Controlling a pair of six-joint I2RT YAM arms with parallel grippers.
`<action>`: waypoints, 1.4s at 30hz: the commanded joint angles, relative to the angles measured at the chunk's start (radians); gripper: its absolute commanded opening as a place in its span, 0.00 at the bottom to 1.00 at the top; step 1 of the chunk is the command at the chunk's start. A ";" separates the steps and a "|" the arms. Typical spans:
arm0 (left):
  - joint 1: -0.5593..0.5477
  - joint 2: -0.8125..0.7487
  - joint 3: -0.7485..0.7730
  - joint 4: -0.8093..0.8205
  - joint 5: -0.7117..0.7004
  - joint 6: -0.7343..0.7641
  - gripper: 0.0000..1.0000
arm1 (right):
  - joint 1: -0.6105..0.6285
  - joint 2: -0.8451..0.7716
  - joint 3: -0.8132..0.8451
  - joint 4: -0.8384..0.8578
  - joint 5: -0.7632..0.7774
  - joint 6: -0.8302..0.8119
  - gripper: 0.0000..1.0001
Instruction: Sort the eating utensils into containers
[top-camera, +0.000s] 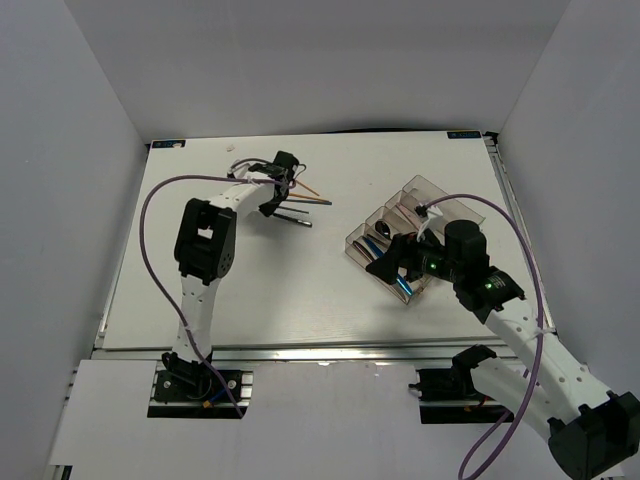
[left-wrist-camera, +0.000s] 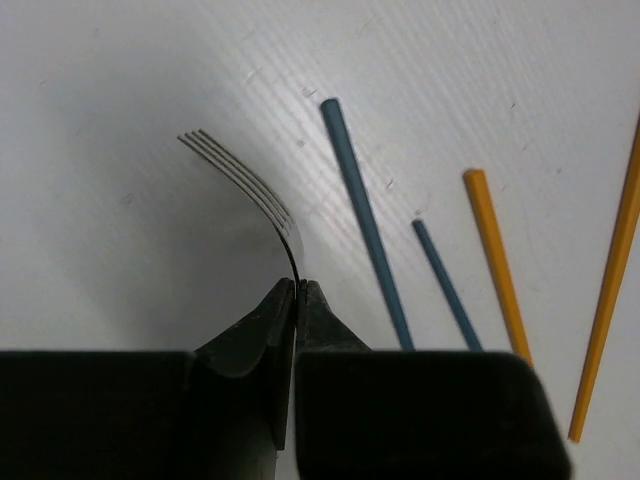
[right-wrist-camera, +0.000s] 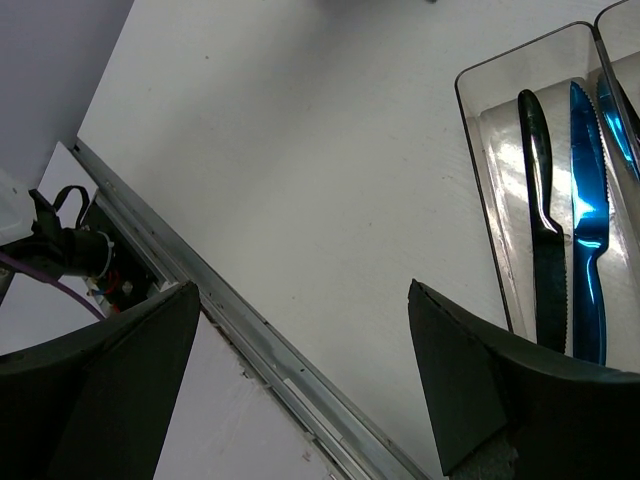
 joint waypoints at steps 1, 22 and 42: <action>-0.040 -0.172 -0.069 0.013 -0.032 0.010 0.07 | 0.014 0.011 -0.005 0.046 -0.018 0.000 0.89; -0.334 -0.699 -0.647 0.323 0.175 0.158 0.00 | 0.327 0.330 0.061 0.265 0.194 -0.276 0.82; -0.384 -1.020 -0.831 0.309 0.298 0.139 0.00 | 0.585 0.561 0.075 0.508 0.666 -0.494 0.66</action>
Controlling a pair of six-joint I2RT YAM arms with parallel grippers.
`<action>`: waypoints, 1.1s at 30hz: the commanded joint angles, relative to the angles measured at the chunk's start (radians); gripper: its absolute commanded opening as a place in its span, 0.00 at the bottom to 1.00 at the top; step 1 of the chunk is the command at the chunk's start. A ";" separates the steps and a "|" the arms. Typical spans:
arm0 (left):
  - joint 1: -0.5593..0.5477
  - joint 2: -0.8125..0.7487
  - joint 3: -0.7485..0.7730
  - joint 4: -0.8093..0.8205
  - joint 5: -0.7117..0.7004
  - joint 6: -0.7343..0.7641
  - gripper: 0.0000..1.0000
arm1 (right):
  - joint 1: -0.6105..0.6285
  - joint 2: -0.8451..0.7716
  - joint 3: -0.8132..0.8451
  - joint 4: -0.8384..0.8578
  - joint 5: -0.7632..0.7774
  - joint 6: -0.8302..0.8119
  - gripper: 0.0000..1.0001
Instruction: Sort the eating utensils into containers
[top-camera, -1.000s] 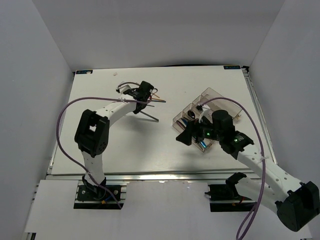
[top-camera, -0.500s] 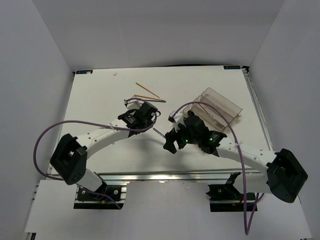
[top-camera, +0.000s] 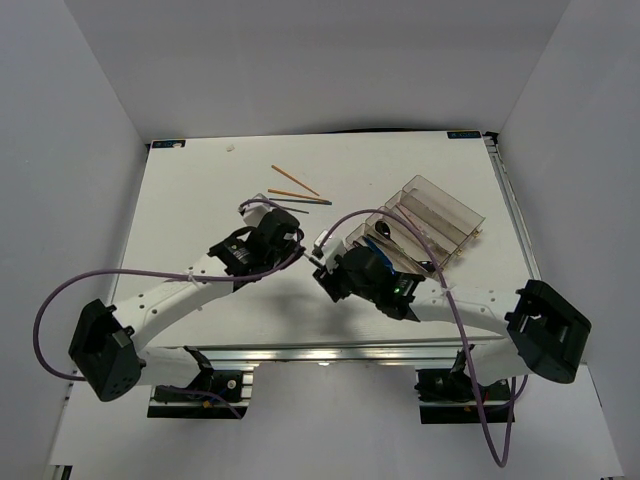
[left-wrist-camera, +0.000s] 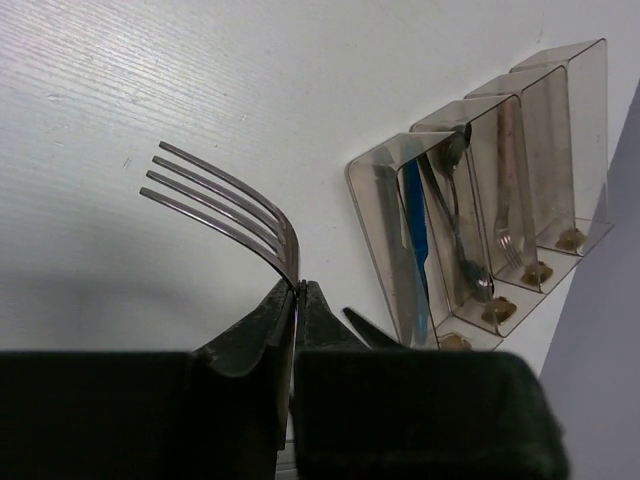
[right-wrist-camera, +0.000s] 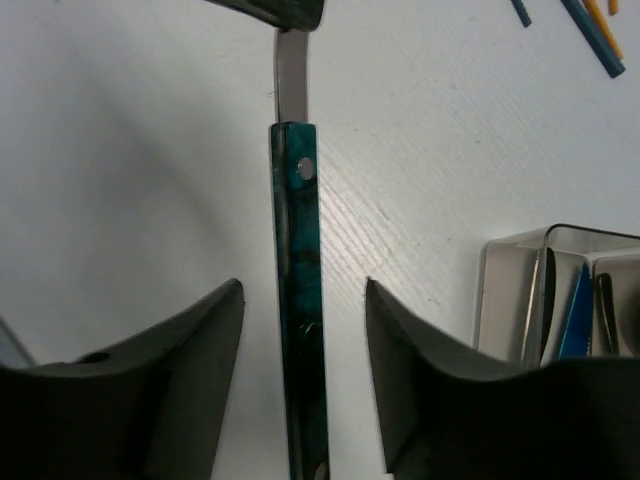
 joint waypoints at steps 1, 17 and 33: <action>-0.004 -0.071 -0.020 -0.013 0.010 0.000 0.00 | 0.008 0.042 0.061 0.058 0.074 -0.046 0.54; -0.002 -0.237 0.341 -0.479 -0.456 0.131 0.95 | -0.285 -0.044 0.207 -0.402 -0.045 -0.228 0.00; -0.002 -0.565 -0.097 -0.367 -0.447 0.430 0.98 | -0.767 0.085 0.306 -0.484 0.009 -0.581 0.00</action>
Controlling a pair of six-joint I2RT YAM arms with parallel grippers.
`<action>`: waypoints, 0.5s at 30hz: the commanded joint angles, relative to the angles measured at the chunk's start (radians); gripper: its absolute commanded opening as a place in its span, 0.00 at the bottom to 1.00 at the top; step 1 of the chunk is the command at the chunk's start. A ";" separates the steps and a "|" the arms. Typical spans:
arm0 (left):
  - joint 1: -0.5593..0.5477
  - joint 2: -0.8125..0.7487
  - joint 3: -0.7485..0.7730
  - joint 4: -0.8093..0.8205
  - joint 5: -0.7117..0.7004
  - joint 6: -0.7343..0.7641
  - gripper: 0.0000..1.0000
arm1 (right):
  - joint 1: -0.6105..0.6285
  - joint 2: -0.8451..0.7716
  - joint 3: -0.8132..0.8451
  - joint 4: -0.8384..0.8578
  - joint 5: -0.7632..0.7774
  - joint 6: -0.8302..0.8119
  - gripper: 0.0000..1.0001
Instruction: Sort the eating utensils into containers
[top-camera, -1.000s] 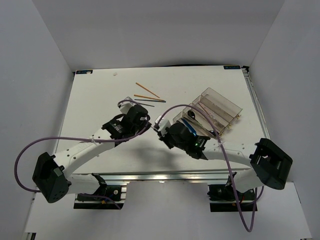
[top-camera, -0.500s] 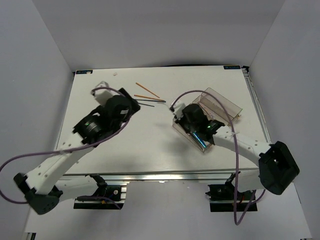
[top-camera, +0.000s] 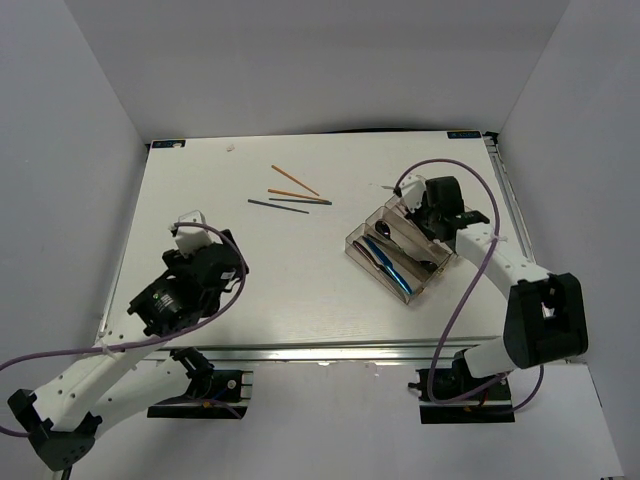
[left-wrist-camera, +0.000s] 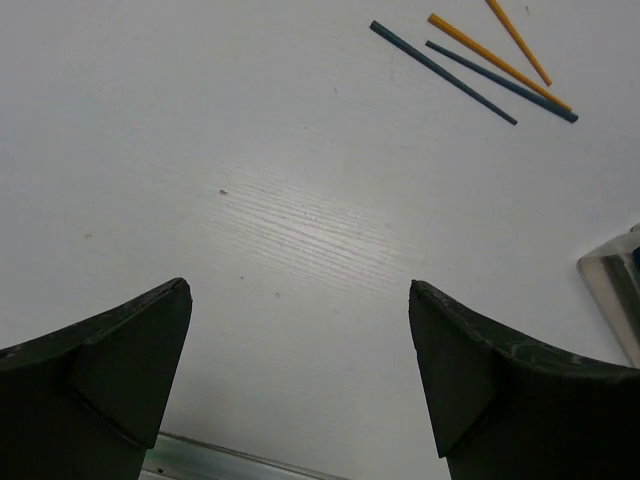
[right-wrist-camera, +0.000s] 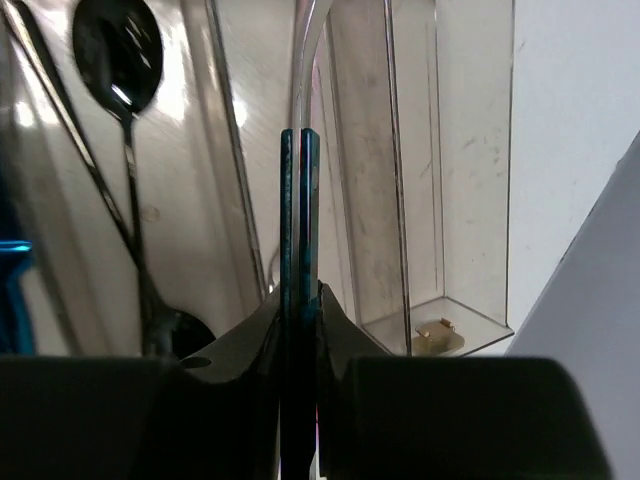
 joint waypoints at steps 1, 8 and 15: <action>-0.002 -0.038 -0.006 0.050 0.032 0.074 0.98 | -0.033 0.047 0.041 0.001 0.083 -0.078 0.00; -0.002 -0.064 -0.043 0.103 0.099 0.104 0.97 | -0.048 0.144 0.130 -0.111 0.022 -0.090 0.00; -0.002 -0.067 -0.044 0.104 0.100 0.106 0.97 | -0.076 0.118 0.110 -0.114 0.023 -0.088 0.13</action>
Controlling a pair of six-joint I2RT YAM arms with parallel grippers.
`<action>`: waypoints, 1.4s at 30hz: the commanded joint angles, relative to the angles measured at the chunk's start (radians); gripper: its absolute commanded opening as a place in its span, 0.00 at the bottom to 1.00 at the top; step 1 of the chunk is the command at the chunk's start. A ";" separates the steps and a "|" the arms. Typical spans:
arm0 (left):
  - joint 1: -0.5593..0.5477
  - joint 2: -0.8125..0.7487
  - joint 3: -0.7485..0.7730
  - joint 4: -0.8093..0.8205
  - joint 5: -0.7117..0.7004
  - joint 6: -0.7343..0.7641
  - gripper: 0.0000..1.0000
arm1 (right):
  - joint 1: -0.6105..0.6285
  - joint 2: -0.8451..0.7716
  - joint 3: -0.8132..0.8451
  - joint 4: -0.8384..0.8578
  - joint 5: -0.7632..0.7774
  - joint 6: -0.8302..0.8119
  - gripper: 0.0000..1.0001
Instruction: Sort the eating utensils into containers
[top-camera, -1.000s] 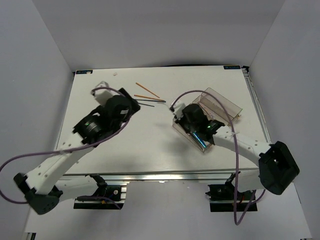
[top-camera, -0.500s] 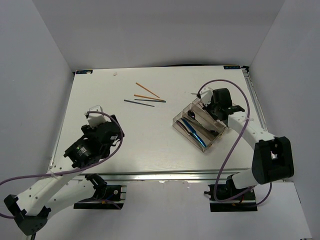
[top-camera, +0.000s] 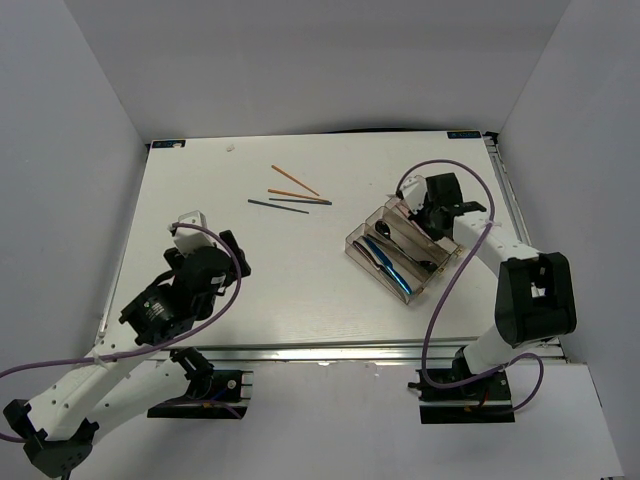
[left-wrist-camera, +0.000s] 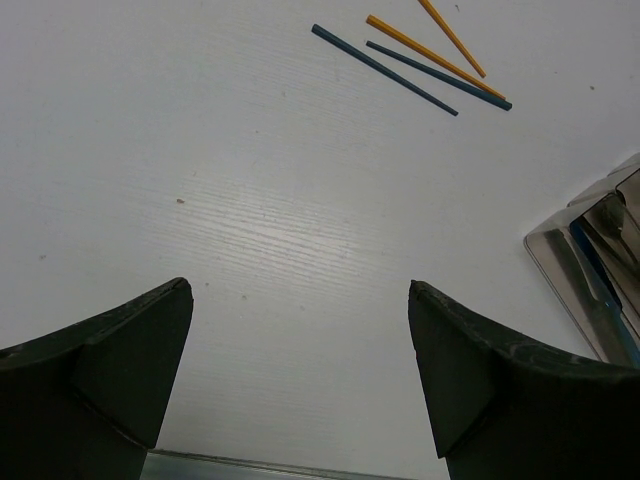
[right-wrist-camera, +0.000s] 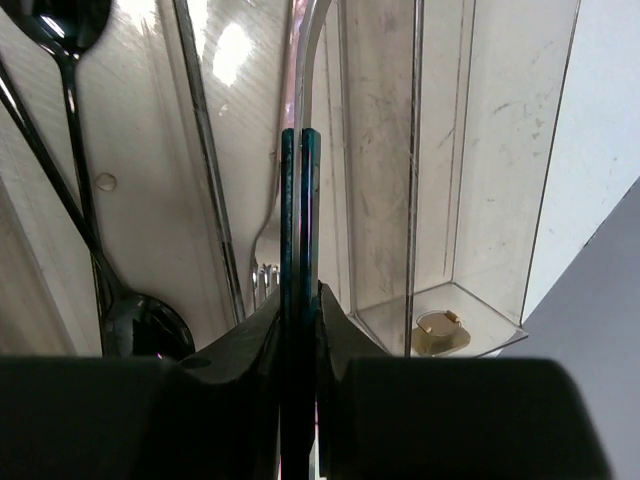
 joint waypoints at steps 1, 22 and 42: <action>-0.002 -0.001 -0.004 0.018 0.007 0.014 0.97 | -0.020 -0.030 0.034 -0.030 -0.004 -0.012 0.14; -0.002 0.039 0.010 0.006 0.003 0.011 0.98 | -0.032 -0.101 -0.016 -0.030 0.019 0.015 0.89; 0.321 0.892 0.548 -0.072 0.106 -0.511 0.95 | -0.005 -0.433 0.179 0.079 -0.319 0.895 0.89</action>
